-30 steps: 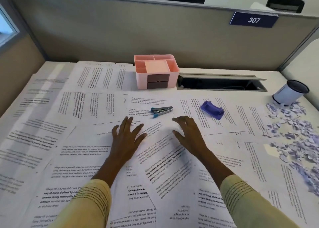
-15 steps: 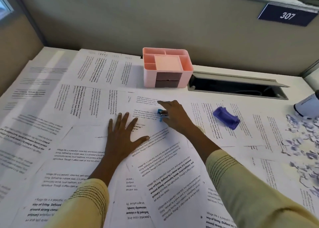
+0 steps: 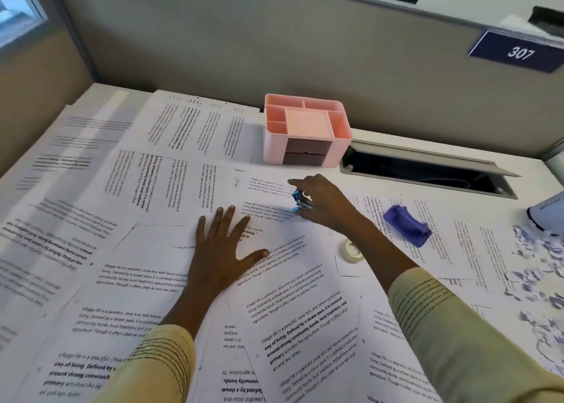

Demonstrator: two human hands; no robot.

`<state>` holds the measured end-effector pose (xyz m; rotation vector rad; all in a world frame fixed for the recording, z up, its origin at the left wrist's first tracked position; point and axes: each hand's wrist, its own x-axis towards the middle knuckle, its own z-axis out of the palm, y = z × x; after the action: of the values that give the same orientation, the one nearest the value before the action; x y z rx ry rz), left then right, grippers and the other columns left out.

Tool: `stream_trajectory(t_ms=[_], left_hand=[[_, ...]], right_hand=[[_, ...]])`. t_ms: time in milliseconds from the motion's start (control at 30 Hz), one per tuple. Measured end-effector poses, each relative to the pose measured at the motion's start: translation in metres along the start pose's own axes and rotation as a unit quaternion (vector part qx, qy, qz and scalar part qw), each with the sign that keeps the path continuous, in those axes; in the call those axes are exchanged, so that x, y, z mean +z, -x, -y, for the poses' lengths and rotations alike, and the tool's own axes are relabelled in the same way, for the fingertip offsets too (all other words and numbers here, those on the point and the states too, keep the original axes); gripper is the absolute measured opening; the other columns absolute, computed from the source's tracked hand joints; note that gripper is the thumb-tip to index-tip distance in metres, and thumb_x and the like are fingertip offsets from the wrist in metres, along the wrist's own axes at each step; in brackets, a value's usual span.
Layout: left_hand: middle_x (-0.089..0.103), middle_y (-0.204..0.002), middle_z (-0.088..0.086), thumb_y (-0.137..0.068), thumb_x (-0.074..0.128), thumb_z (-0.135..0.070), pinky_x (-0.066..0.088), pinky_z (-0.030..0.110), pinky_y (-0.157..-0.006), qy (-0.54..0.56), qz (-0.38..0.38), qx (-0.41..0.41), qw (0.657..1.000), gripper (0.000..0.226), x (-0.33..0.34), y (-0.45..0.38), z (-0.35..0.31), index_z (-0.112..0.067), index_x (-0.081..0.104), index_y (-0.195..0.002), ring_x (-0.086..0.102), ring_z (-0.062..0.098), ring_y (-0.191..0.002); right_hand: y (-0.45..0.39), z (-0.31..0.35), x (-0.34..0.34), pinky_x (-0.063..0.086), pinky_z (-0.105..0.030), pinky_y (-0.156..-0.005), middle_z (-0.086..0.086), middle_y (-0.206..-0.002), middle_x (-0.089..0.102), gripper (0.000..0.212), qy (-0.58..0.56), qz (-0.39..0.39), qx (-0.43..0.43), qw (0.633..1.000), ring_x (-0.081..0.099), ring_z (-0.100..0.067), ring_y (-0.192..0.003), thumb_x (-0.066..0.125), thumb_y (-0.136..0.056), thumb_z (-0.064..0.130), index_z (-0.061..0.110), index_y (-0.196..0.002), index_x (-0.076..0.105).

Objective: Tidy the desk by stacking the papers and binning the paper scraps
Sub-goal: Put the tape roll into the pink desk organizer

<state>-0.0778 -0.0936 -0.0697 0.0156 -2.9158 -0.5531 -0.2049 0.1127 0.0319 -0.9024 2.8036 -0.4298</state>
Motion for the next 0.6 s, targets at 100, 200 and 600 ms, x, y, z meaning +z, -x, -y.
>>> stream_trajectory(t_ms=[100, 200, 600], left_hand=[[0.028, -0.155, 0.008, -0.077, 0.022, -0.085, 0.01, 0.057, -0.117, -0.004, -0.003, 0.0, 1.0, 0.091, 0.0, 0.001, -0.001, -0.026, 0.04, -0.143, 0.021, 0.028, -0.145], [0.025, -0.156, 0.007, -0.077, 0.024, -0.085, 0.007, 0.055, -0.117, -0.005, -0.004, -0.001, 1.0, 0.089, -0.001, 0.001, -0.002, -0.028, 0.04, -0.144, 0.018, 0.026, -0.146], [0.029, -0.155, 0.008, -0.078, 0.028, -0.084, 0.013, 0.058, -0.115, 0.002, -0.01, 0.007, 1.0, 0.088, 0.001, 0.001, 0.0, -0.026, 0.044, -0.142, 0.022, 0.026, -0.145]], right_hand=[[-0.003, 0.002, -0.025, 0.043, -0.034, -0.097, -0.009, -0.133, 0.051, 0.067, -0.002, -0.024, -0.006, 1.0, 0.044, -0.025, -0.12, 0.072, -0.08, 0.02, 0.013, -0.139, 0.043], [-0.008, 0.009, -0.05, 0.047, -0.034, -0.092, -0.009, -0.127, 0.054, 0.063, -0.005, -0.041, -0.009, 0.999, 0.051, -0.024, -0.102, 0.072, -0.079, 0.014, 0.01, -0.137, 0.047], [-0.061, 0.021, -0.105, 0.049, -0.013, -0.075, -0.003, -0.108, 0.066, 0.045, -0.151, -0.179, 0.028, 0.972, 0.062, -0.011, -0.079, 0.07, -0.071, 0.002, 0.013, -0.114, 0.065]])
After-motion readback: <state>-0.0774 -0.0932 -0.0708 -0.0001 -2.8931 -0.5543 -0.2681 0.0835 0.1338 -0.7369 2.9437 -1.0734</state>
